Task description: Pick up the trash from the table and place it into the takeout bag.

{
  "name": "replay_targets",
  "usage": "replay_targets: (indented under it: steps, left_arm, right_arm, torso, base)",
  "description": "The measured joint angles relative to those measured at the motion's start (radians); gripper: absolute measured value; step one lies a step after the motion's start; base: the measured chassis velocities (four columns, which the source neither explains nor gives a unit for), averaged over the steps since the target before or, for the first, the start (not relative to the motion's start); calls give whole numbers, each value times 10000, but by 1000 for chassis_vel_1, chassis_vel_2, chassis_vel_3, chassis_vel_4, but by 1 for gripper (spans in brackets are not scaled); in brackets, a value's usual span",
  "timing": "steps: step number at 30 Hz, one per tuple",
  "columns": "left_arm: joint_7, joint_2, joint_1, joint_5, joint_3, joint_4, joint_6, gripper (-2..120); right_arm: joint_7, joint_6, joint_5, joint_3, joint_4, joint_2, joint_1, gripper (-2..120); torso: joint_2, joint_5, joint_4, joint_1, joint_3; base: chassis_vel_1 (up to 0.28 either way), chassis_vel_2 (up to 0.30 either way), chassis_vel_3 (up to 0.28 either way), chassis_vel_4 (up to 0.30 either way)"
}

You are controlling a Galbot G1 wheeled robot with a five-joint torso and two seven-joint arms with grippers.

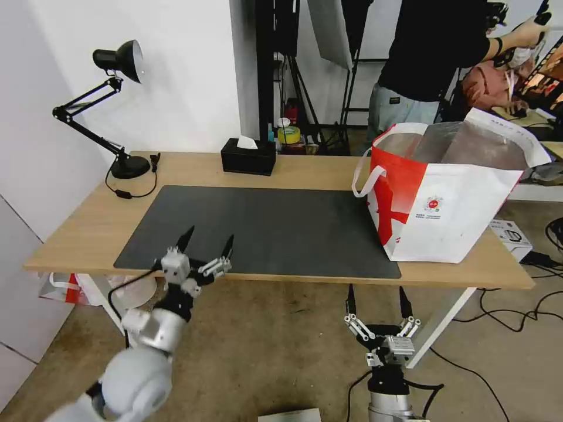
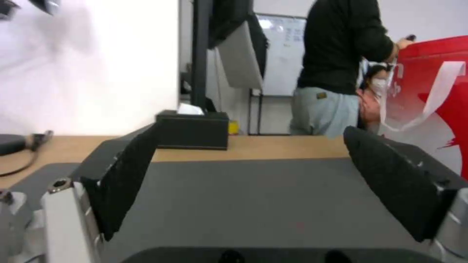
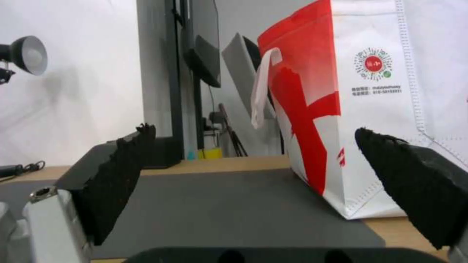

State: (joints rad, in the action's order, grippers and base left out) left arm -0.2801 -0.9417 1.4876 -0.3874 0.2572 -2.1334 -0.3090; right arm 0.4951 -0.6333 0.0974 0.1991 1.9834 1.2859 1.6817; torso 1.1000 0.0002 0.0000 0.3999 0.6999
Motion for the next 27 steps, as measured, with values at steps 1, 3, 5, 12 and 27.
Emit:
replay_targets:
  steps: [1,3,5,12,27]
  left_arm:
    - [-2,-257,231,257,32,0,-154,100]
    - [-4,-573,546,600,57,2,-348,100]
    - [-4,-1147,1104,1246,64,42,-725,100]
    - [28,-2053,1732,2083,140,8,-1331,100]
    - [-211,-3300,2248,3365,149,525,-2317,100]
  right_arm:
    - [-2,0,0,-2,0,0,0,100]
    - [0,0,0,-1,0,0,0,100]
    - [0,0,0,-1,0,0,0,100]
    - [-1,0,0,-2,0,0,0,100]
    - [0,0,0,-2,0,0,0,100]
  torso:
    - [0,0,1,0,0]
    - [1,-2,0,0,0]
    - [1,0,0,0,0]
    - [0,0,0,0,0]
    - [0,-1,-1,1,1]
  base:
    - [0,0,0,0]
    - [0,0,0,0]
    - [0,0,0,0]
    - [0,0,0,0]
    - [0,0,0,0]
